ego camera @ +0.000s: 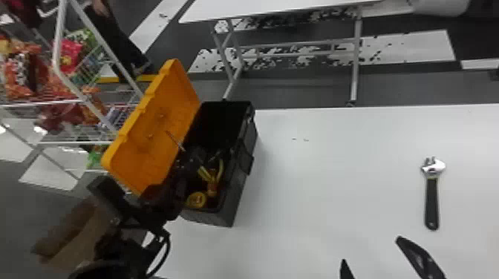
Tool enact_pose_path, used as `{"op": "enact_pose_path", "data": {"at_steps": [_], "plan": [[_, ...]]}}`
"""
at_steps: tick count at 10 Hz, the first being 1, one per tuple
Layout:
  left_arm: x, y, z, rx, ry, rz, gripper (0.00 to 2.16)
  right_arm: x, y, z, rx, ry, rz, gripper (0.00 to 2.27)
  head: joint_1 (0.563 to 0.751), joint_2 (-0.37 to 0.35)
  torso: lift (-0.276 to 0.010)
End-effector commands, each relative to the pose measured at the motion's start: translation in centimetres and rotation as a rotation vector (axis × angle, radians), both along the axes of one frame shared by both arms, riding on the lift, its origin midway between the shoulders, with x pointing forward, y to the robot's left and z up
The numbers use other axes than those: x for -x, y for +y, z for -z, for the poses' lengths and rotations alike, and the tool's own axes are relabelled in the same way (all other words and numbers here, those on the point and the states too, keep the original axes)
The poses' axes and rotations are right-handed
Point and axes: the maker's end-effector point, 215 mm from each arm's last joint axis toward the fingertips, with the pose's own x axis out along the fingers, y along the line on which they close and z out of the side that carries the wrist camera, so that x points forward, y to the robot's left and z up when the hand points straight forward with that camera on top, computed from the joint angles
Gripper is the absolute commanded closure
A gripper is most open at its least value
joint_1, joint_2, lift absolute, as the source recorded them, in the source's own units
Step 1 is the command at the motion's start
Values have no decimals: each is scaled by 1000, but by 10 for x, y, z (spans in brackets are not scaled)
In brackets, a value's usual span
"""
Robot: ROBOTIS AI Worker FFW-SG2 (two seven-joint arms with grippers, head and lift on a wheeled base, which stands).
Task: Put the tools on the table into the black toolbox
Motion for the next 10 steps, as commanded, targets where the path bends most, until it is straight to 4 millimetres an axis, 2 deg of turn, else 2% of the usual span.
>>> {"op": "enact_pose_path", "data": {"at_steps": [1,5,7,8,10], "plan": [[-2,3,-4,-9,-7,-17,-1,1,1,0,-1,1,-1,171,695,350,-75],[7,-8,-17,-1,-26,12,26,1,1,0,-2,0,0,171,695,350,-75],[23,-25,-19,17,-46,29,26,-1,-6,-2,1,-11,12,171,695,350,-75],[31,-32,-32,-12,-122,6,26,-3,-12,-2,-1,-11,25,171,695,350,-75],[45,-48,-8,-41,-88,-11,26,-9,-21,-1,-14,3,52,171,695,350,-75]]}}
